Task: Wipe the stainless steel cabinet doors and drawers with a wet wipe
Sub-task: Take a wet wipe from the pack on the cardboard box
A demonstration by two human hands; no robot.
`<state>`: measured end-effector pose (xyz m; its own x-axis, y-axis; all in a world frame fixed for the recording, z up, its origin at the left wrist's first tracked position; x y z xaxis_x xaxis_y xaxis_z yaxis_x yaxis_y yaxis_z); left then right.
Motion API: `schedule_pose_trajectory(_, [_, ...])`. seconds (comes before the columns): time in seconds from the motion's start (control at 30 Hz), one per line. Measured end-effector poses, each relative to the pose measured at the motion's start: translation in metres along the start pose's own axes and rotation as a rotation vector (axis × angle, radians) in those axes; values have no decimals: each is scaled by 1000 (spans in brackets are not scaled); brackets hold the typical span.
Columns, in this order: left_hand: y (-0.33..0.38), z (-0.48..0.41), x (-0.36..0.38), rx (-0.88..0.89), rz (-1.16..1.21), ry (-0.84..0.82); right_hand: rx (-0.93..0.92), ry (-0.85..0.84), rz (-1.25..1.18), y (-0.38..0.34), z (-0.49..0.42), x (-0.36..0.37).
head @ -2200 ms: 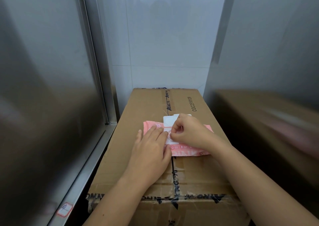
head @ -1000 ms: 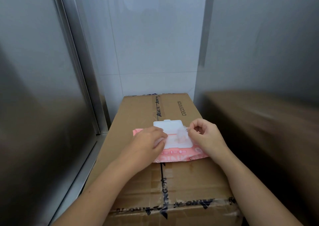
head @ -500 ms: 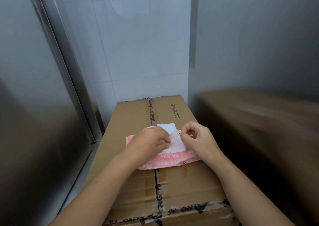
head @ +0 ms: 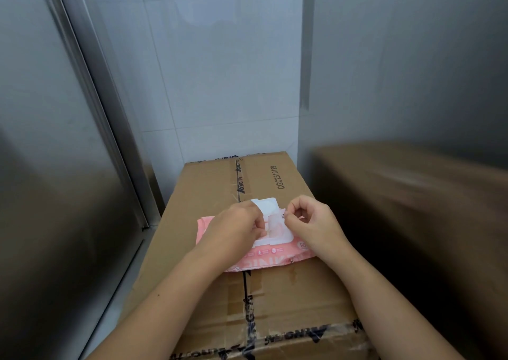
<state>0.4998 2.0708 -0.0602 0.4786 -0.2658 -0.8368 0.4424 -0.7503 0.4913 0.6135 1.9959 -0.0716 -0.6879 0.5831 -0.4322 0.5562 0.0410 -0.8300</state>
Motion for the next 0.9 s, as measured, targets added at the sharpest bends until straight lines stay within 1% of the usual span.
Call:
schedule_pose_trajectory(0.17, [-1,-1,2,9,0,14,7,-4,-16,0,0,0])
schedule_pose_trajectory(0.27, [-4,0,1,-7,70,33,1,1,-29,-1,0,0])
schedule_pose_trajectory(0.43, [-14,3,-4,-93,310,87,14,2,-29,1,1,1])
schedule_pose_trajectory(0.53, [-18,5,-9,-147,589,162,21,-7,-10,2,1,2])
schedule_pose_trajectory(0.6, [-20,8,-17,-174,786,253,30,-19,10,2,1,2])
schedule_pose_trajectory(0.67, [-23,11,-24,-191,932,334,34,-24,12,2,2,2])
schedule_pose_trajectory(0.8, [-21,14,-27,-181,986,343,25,-23,1,-2,3,2])
schedule_pose_trajectory(0.9, [-21,17,-35,-153,1025,423,1,-41,20,-6,2,5])
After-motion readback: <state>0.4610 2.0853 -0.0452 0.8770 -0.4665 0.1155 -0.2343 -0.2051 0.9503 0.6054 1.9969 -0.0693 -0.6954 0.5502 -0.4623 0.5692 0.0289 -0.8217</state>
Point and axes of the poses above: each hand's wrist, its own z-axis away from the middle knuckle, its own x-axis out of the palm, y = z × x, the point moved 7 cm from there along -z, towards the middle knuckle, and after that the axes turned 11 degrees about z, right-handed, at the moved point
